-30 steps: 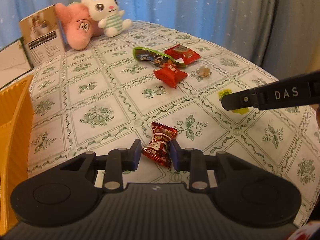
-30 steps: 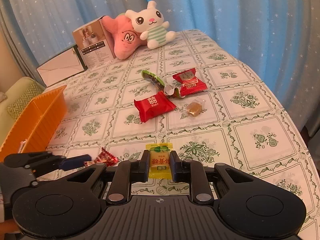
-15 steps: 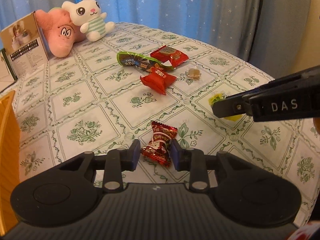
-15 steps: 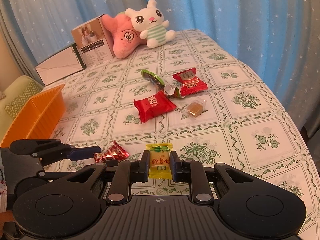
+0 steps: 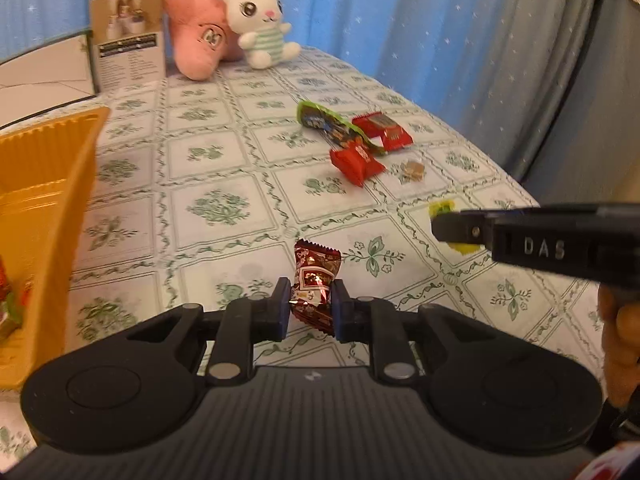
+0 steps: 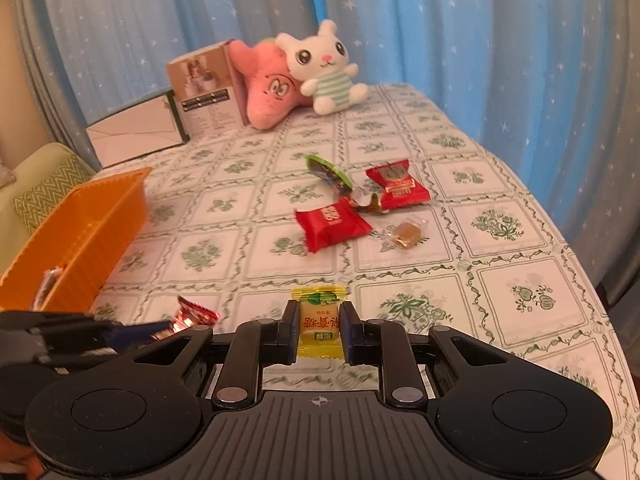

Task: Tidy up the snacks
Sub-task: 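Carry both candies over the orange tray and open both tools to release them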

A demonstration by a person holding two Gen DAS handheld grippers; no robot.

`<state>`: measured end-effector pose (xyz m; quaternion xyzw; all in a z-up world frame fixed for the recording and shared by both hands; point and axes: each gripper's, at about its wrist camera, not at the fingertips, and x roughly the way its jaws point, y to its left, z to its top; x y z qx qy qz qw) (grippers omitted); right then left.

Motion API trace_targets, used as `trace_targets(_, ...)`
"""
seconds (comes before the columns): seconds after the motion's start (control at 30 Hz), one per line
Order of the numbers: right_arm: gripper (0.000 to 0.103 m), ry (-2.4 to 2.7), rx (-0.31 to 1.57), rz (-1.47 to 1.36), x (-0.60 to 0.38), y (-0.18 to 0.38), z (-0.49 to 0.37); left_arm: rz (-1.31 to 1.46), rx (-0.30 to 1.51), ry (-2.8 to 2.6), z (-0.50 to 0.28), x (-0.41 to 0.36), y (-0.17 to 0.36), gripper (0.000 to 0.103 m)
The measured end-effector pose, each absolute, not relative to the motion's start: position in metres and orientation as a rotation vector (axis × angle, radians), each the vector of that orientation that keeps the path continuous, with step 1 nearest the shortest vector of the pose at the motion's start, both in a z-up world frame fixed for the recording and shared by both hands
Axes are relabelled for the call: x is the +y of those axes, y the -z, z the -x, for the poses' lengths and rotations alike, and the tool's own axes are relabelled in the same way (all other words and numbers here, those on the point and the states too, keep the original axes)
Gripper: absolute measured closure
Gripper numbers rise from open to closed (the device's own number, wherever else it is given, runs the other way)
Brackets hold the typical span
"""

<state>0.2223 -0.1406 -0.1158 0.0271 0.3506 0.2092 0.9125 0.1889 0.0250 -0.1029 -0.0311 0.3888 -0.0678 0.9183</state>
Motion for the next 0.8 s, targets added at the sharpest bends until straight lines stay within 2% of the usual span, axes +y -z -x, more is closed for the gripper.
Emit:
trace_targets(0.47, 0.082, -0.434, 0.690, -0.074, -0.104, 0.067, -0.149, 0.136, 0.721, 0.017, -0.125, 0.073, 0.025, 0.085)
trace_targets(0.8, 0.082, -0.541, 0.656, -0.038, -0.046, 0.031, -0.139, 0.161, 0.704, -0.116, -0.091, 0.137, -0.008, 0.085)
